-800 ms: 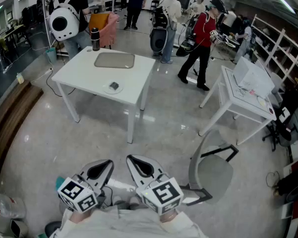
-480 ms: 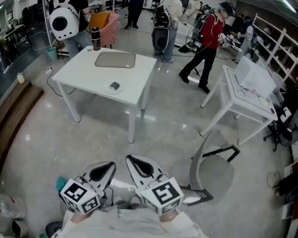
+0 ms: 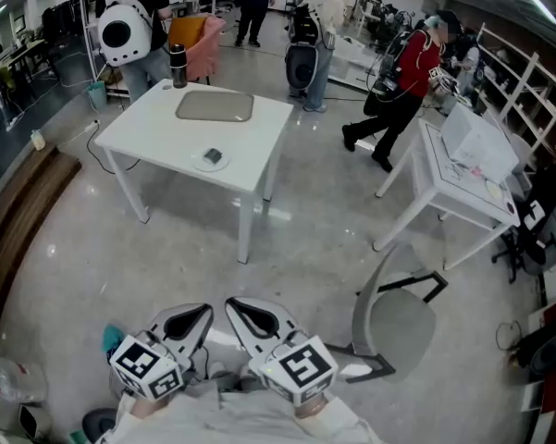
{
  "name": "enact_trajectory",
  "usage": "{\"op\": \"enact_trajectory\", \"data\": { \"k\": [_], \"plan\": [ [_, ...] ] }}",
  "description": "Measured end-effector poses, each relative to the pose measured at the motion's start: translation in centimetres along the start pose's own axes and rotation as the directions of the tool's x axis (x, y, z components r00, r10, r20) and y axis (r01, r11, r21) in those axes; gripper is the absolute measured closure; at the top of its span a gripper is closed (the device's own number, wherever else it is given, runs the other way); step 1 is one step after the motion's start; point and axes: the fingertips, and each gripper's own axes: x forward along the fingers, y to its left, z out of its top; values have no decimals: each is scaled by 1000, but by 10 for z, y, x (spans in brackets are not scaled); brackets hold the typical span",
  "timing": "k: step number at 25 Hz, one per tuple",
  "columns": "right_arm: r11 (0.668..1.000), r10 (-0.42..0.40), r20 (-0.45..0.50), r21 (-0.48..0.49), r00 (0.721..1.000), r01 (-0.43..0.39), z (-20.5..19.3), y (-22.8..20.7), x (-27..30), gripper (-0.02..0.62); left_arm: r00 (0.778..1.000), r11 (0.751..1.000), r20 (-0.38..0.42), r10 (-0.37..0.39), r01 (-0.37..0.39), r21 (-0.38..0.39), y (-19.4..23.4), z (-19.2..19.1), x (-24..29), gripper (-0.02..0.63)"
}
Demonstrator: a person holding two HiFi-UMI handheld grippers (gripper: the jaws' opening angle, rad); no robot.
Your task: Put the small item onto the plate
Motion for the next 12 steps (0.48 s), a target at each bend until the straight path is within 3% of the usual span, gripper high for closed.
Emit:
{"op": "enact_trajectory", "data": {
  "k": [3, 7, 12],
  "plan": [
    [999, 28, 6, 30, 1000, -28, -7, -5, -3, 580, 1000, 1000, -9, -11, 11, 6, -4, -2, 10, 595],
    [998, 64, -20, -18, 998, -65, -15, -9, -14, 580, 1000, 1000, -8, 7, -6, 30, -13, -8, 22, 595],
    [997, 72, -13, 12, 997, -72, -25, -21, -24, 580, 999, 999, -15, 32, -32, 3, -25, -25, 29, 595]
  ]
}}
